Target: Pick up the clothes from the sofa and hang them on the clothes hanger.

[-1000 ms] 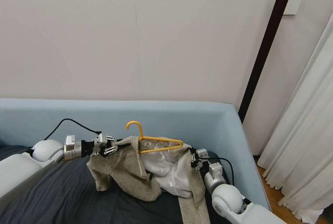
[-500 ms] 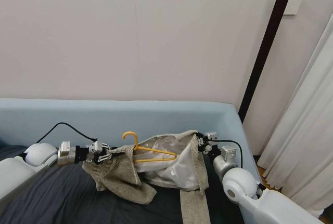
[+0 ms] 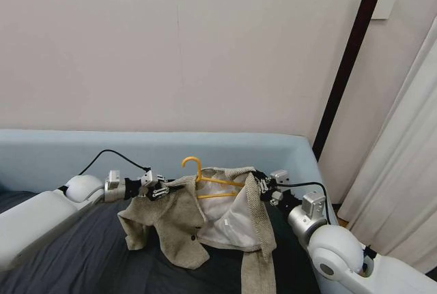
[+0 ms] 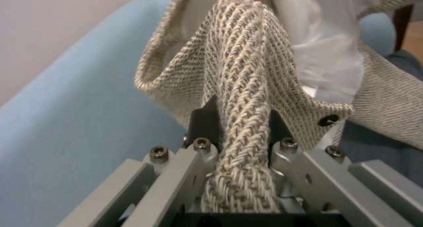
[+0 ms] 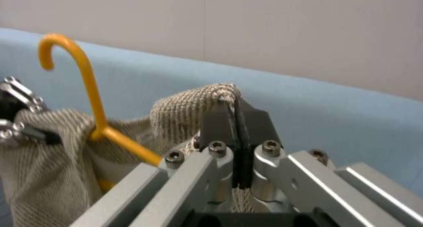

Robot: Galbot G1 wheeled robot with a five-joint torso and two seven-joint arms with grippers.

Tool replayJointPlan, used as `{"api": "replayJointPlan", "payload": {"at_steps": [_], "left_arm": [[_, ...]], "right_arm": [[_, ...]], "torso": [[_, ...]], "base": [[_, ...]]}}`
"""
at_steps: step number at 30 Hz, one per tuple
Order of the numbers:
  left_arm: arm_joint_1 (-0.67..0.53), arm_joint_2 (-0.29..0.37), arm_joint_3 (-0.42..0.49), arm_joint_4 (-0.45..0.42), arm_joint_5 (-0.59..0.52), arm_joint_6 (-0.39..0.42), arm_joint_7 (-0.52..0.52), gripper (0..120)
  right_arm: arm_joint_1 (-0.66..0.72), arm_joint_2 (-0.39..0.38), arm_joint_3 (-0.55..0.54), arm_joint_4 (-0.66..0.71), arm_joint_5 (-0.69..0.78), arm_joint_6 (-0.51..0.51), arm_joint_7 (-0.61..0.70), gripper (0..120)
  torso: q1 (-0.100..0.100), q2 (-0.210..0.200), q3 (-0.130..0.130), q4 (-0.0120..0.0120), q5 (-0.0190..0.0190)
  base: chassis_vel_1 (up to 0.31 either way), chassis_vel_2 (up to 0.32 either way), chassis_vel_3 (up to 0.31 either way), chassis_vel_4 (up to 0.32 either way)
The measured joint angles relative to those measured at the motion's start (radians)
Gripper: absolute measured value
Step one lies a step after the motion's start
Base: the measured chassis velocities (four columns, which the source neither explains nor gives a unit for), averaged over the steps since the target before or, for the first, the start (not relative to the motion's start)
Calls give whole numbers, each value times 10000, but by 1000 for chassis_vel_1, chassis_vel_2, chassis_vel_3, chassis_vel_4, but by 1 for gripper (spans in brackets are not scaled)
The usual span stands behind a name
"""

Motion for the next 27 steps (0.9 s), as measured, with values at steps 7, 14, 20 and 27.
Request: {"api": "replayJointPlan", "payload": {"at_steps": [7, 14, 20, 27], "left_arm": [[-871, -1128, 989, 555, -94, 147, -418, 8], [-1051, -1837, 944, 907, -516, 341, -1211, 8], [-1021, -2215, 612, 1143, -881, 413, -1754, 8], [-1234, -2248, 246, 1099, -1459, 509, -2218, 8]], "right_arm": [[21, -314, -59, 628, 89, -64, -25, 0], [-225, -656, 120, 1446, 247, -120, -6, 0], [-546, -804, 167, 2157, 355, -132, -73, 0], [-781, -758, 92, 2393, 317, -64, -269, 0]], "torso": [[0, 0, 0, 1, 1], [0, 0, 0, 4, 1], [0, 0, 0, 3, -1], [0, 0, 0, 2, -1]], "base": [[0, 0, 0, 0], [0, 0, 0, 0], [0, 0, 0, 0], [0, 0, 0, 0]]}}
